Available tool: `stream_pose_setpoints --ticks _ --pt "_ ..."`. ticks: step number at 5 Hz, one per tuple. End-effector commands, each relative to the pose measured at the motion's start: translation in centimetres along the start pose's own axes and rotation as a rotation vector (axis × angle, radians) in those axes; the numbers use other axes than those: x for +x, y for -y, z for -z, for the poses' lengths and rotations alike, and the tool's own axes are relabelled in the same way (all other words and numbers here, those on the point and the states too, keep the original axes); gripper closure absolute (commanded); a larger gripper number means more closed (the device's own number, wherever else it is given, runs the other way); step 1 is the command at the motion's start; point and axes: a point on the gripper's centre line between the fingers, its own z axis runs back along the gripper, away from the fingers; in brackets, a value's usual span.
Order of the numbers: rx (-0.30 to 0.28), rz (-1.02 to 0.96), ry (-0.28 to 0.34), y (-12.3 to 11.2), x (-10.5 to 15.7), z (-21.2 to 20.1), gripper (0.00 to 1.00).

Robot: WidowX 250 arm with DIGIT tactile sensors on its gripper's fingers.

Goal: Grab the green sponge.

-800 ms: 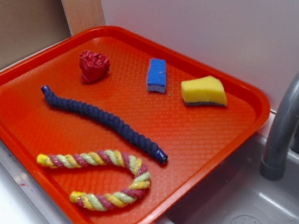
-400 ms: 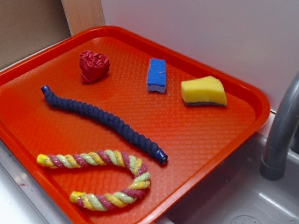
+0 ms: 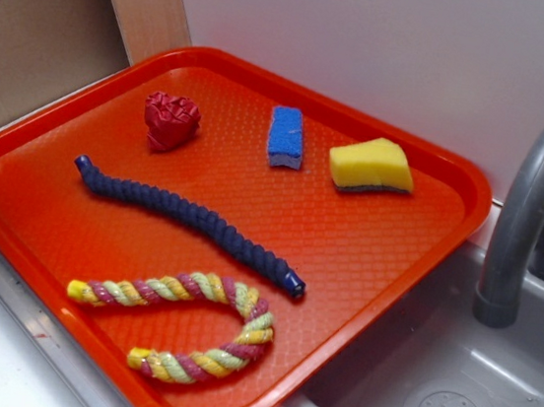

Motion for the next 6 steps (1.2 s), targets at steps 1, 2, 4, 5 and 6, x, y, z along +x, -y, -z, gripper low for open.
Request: stream_pose_setpoints --ticks 1,2,4,5,6 --pt "-0.093 0.222 0.155 6.9 6.1 4.1 0.00" --pt "-0.082 0.286 0.145 10.0 8.8 5.7 0.00" --pt "-0.131 0.379 0.158 15.4 11.2 8.3 0.00" --pt "-0.076 0.370 0.109 17.0 12.3 10.7 0.00" --pt "-0.077 0.357 0.094 17.7 12.9 12.3 0.00"
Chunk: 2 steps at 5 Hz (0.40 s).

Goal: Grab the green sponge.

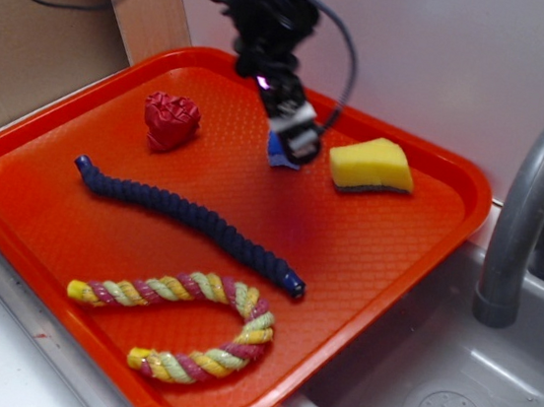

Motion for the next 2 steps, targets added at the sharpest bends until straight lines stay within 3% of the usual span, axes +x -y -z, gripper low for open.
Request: stream_pose_setpoints --ticks 1,2 --pt "-0.022 -0.025 0.034 1.2 2.5 0.8 0.00" --pt "-0.024 -0.010 -0.005 1.7 3.3 2.9 0.00"
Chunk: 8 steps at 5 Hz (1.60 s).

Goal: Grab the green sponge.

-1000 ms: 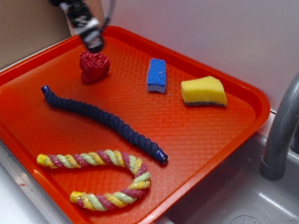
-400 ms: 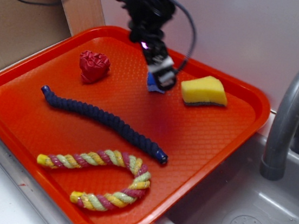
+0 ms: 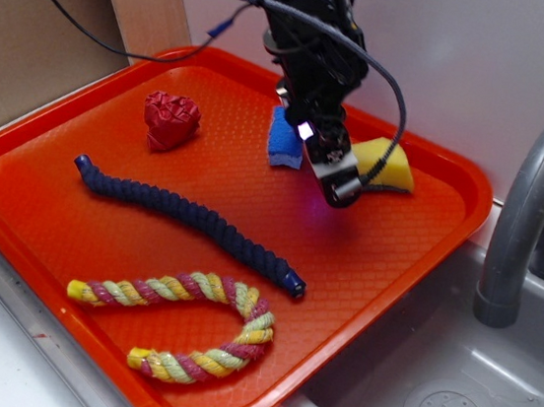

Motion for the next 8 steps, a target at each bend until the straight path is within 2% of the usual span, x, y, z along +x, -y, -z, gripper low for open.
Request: stream_pose_setpoints --ticks 1,2,3,4,5,6,7,8 --pt "-0.022 0.011 0.029 1.3 2.8 0.2 0.00" --pt "-0.001 -0.005 0.020 1.4 3.1 0.5 0.00" --pt "0.013 -0.026 0.024 1.7 2.5 0.5 1.00" --pt "0.010 -0.040 0.015 1.2 2.1 0.5 1.00" --pt "-0.037 -0.073 -0.122 -0.2 1.0 -0.4 1.00" --pt "-0.034 -0.182 -0.222 -1.2 -1.5 -4.2 1.00" --pt "-0.016 -0.243 -0.248 -2.2 -5.5 -8.3 1.00" --pt "-0.036 -0.280 -0.222 -2.9 -8.8 -11.8 1.00"
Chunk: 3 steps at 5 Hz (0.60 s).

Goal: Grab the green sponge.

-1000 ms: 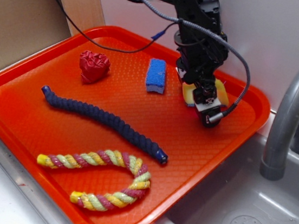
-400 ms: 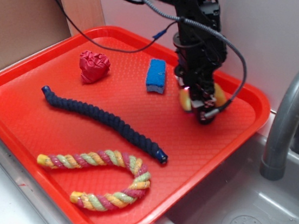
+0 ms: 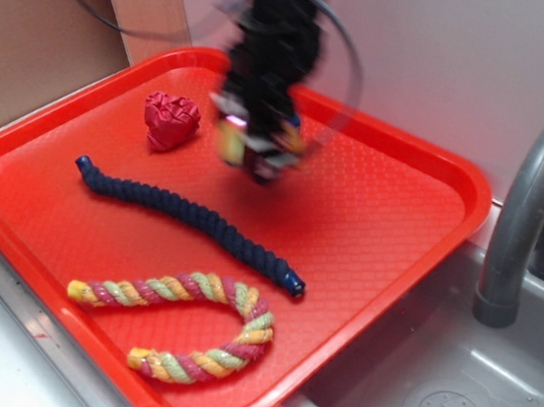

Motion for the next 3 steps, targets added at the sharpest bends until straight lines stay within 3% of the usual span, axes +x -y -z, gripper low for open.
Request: stream_pose_setpoints --ticks 1,3 --pt "-0.070 -0.135 0.119 -2.3 -8.1 -7.4 1.00" --pt "-0.090 -0.213 0.168 -3.2 -12.6 -8.0 1.00"
